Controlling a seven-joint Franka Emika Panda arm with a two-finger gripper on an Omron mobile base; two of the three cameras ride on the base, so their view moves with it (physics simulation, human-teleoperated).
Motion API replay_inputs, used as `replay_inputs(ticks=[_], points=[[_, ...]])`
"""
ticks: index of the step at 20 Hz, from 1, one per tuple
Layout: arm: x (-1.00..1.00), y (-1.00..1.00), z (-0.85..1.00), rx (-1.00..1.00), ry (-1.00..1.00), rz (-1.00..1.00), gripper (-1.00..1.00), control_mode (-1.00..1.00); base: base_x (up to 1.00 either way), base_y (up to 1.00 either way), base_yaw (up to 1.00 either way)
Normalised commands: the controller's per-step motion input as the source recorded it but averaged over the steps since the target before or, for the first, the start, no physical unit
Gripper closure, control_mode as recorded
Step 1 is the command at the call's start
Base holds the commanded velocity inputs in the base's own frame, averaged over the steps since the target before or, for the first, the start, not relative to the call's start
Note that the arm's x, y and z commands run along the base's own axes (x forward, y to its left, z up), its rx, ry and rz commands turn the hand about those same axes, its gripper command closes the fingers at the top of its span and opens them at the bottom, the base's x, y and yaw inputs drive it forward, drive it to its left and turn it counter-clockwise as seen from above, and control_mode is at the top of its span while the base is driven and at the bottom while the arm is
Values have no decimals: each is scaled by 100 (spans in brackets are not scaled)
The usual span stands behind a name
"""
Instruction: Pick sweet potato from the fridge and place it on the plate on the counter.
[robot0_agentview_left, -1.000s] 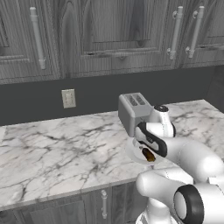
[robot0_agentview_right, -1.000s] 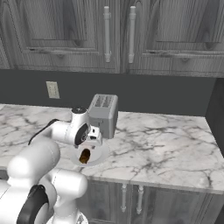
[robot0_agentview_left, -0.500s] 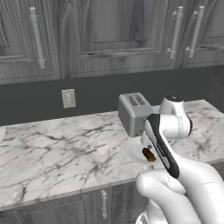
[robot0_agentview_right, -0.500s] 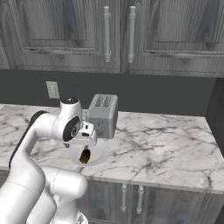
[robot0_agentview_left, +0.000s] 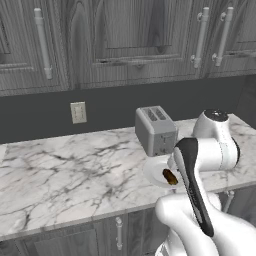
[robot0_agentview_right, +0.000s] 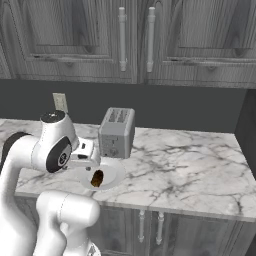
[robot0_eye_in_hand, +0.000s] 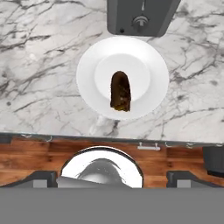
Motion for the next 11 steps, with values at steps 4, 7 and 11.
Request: replay_inputs(ticks=[4,7,11], points=[[-4,33,7,0,-1,0,-100,-100,0,0,0],[0,66,0,0,0,0,-100,-100,0,0,0],[-9,72,0,0,0,0,-100,-100,0,0,0]])
